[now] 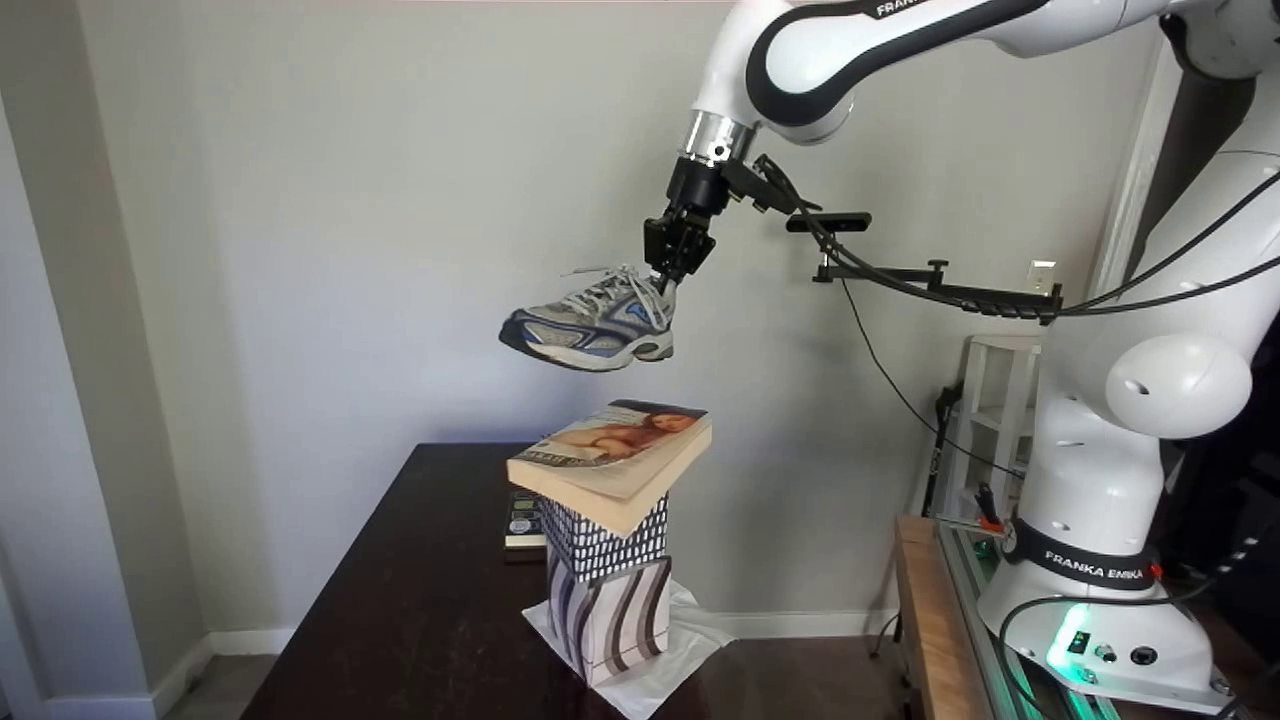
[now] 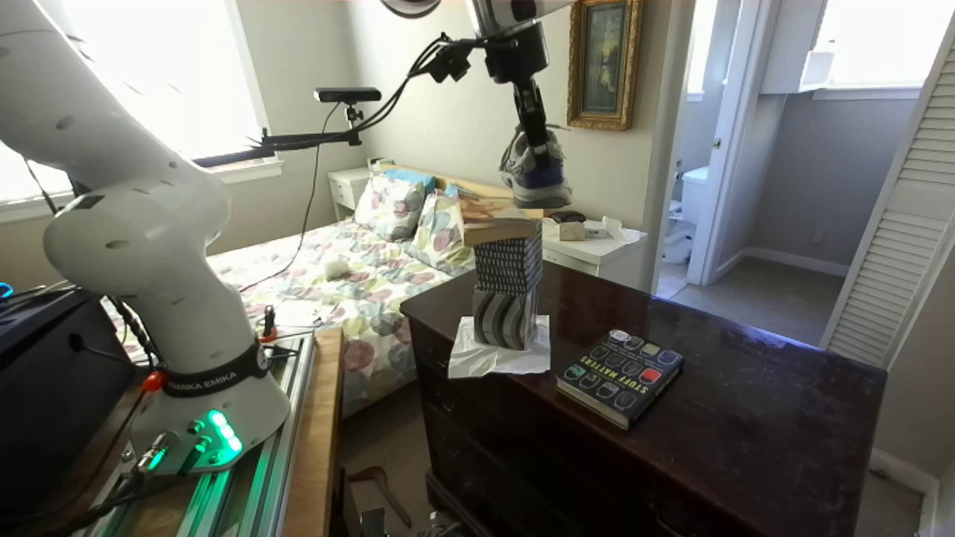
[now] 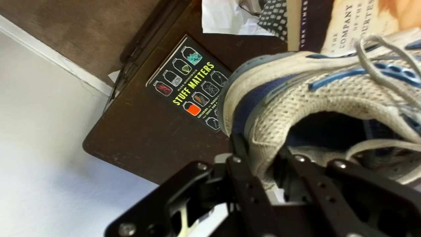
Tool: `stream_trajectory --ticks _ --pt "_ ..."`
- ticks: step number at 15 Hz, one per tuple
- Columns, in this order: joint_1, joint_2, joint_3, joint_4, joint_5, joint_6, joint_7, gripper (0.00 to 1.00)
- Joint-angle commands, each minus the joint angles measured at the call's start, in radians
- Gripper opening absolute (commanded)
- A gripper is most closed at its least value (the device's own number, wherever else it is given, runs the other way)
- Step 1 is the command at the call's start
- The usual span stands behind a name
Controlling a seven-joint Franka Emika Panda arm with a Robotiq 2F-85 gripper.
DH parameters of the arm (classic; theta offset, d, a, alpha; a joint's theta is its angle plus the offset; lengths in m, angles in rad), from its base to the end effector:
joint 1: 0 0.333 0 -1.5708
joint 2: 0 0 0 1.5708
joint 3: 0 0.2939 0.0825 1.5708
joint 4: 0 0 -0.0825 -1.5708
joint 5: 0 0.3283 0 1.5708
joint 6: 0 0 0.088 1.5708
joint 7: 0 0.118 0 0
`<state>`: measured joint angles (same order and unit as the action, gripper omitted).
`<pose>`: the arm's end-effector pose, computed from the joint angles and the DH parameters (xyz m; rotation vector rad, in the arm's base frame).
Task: Scatter the objects in the stack, and then place the bottom box on the top one
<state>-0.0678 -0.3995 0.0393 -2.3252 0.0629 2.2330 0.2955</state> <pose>0.4178 -0.0080 0.5132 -2.9798 0.5357 -0.4566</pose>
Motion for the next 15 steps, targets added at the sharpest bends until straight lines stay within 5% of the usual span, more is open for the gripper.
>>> stream_trajectory --ticks 1,7,15 --pt "-0.061 0.017 -0.016 0.038 -0.049 -0.030 0.077 0.06" --pt "-0.160 0.080 -0.057 0.042 -0.109 -0.007 0.191 0.06" --pt "-0.190 0.211 -0.121 0.073 -0.103 0.076 0.256 0.06"
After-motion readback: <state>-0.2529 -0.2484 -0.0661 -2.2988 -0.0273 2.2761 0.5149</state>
